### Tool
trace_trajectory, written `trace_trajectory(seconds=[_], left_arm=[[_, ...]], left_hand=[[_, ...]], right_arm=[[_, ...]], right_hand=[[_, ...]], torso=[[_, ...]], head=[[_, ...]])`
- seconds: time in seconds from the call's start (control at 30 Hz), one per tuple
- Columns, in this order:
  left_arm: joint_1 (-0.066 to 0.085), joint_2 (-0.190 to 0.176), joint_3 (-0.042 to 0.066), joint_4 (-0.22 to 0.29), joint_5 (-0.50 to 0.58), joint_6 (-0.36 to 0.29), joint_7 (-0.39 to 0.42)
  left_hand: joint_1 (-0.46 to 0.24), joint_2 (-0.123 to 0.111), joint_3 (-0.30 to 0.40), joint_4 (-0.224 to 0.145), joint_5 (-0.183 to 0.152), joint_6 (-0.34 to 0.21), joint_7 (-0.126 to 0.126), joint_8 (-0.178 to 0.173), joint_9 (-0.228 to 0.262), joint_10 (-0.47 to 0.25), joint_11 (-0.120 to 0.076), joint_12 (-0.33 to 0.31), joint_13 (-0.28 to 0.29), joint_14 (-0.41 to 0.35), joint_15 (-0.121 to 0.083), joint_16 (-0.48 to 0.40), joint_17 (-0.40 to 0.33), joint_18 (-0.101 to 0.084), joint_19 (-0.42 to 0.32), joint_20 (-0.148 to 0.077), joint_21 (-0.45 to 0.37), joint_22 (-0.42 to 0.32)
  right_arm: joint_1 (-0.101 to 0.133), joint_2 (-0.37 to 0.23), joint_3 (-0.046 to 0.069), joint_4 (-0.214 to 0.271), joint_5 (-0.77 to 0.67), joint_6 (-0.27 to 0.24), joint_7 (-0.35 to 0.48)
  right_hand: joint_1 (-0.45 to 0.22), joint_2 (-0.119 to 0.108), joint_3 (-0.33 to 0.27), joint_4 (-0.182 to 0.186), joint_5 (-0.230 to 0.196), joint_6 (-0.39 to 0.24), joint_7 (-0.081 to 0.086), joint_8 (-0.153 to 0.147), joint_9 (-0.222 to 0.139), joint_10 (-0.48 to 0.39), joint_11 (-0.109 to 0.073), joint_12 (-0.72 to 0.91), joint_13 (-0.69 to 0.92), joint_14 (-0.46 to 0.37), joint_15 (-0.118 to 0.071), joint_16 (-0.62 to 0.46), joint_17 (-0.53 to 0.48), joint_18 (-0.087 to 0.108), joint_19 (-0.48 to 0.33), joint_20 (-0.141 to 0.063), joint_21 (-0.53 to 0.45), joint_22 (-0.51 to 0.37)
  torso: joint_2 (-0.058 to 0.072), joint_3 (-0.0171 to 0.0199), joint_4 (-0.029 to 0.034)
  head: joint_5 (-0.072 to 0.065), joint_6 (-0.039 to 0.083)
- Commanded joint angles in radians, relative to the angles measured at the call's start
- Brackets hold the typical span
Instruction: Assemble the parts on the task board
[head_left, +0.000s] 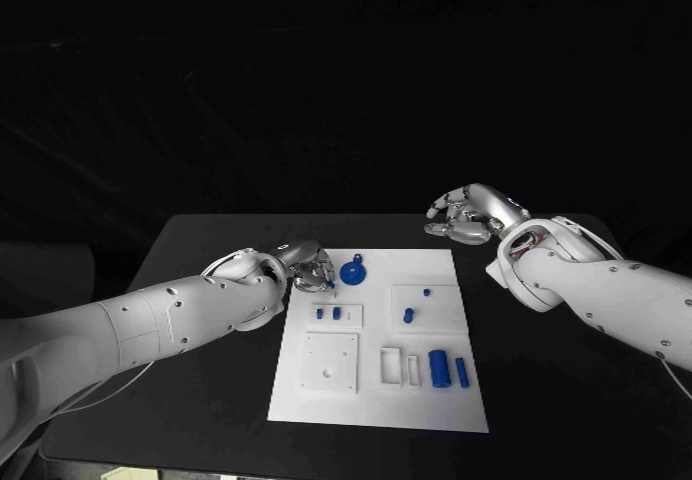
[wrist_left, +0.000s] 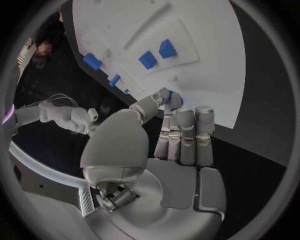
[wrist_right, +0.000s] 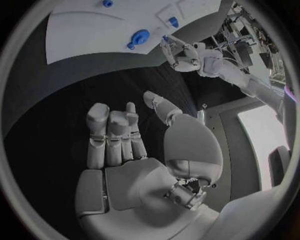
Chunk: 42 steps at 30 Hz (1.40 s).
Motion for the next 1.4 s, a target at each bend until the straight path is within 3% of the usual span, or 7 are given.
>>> trace_trajectory(seconds=[0.03,0.3,1.07,1.4], left_arm=[[-0.007,0.007,0.0,-0.006,-0.033,0.019,0.007],[-0.013,0.008,0.0,-0.01,-0.036,0.028,0.004],[-0.023,0.027,-0.005,-0.026,-0.042,0.033,-0.002],[-0.029,0.035,-0.005,-0.032,-0.051,0.032,-0.009]], left_hand=[[-0.004,0.009,0.001,-0.005,0.005,0.011,0.006,0.005,0.001,0.01,0.0,-0.001,-0.001,0.001,-0.002,0.003,-0.001,0.094,-0.005,-0.009,0.005,0.015],[-0.004,0.01,0.002,-0.006,0.005,0.012,0.006,0.005,0.0,0.011,0.0,-0.001,-0.001,0.001,-0.002,0.003,-0.001,0.094,-0.006,-0.009,0.005,0.015],[-0.004,0.011,0.003,-0.008,0.005,0.011,0.007,0.005,-0.001,0.012,0.0,-0.004,-0.002,-0.001,-0.002,0.002,-0.003,0.093,-0.008,-0.01,0.005,0.015],[-0.004,0.011,0.003,-0.008,0.005,0.011,0.007,0.004,-0.002,0.013,0.0,-0.005,-0.003,-0.001,-0.002,0.002,-0.003,0.092,-0.008,-0.01,0.005,0.015]], right_arm=[[0.0,0.001,0.0,0.001,-0.006,0.009,0.008],[0.0,0.0,0.0,0.001,-0.006,0.01,0.008],[0.0,-0.001,0.0,0.004,-0.006,0.011,0.009],[0.0,-0.002,0.0,0.006,-0.006,0.011,0.009]], right_hand=[[-0.003,-0.002,-0.002,0.003,0.005,0.0,0.005,0.0,0.001,-0.005,-0.002,-0.003,-0.001,0.001,0.004,-0.006,0.001,0.086,0.001,-0.004,-0.003,0.01],[-0.002,-0.002,-0.002,0.003,0.005,0.0,0.005,0.0,0.001,-0.005,-0.002,-0.003,-0.002,0.001,0.004,-0.007,0.001,0.086,0.0,-0.004,-0.004,0.01],[-0.002,-0.001,-0.002,0.003,0.005,0.0,0.005,0.0,0.002,-0.005,-0.002,-0.003,-0.002,0.001,0.004,-0.007,0.001,0.086,0.0,-0.003,-0.005,0.01],[-0.002,-0.001,-0.002,0.003,0.005,0.0,0.005,0.0,0.002,-0.005,-0.002,-0.003,-0.002,0.001,0.004,-0.007,0.002,0.086,0.0,-0.003,-0.005,0.01]], torso=[[0.0,0.001,-0.0013],[0.0,0.0033,-0.001],[0.0,0.0015,-0.0015],[0.0,0.0025,-0.0021]], head=[[0.002,-0.001],[0.001,-0.003],[-0.001,-0.006],[-0.003,-0.008]])
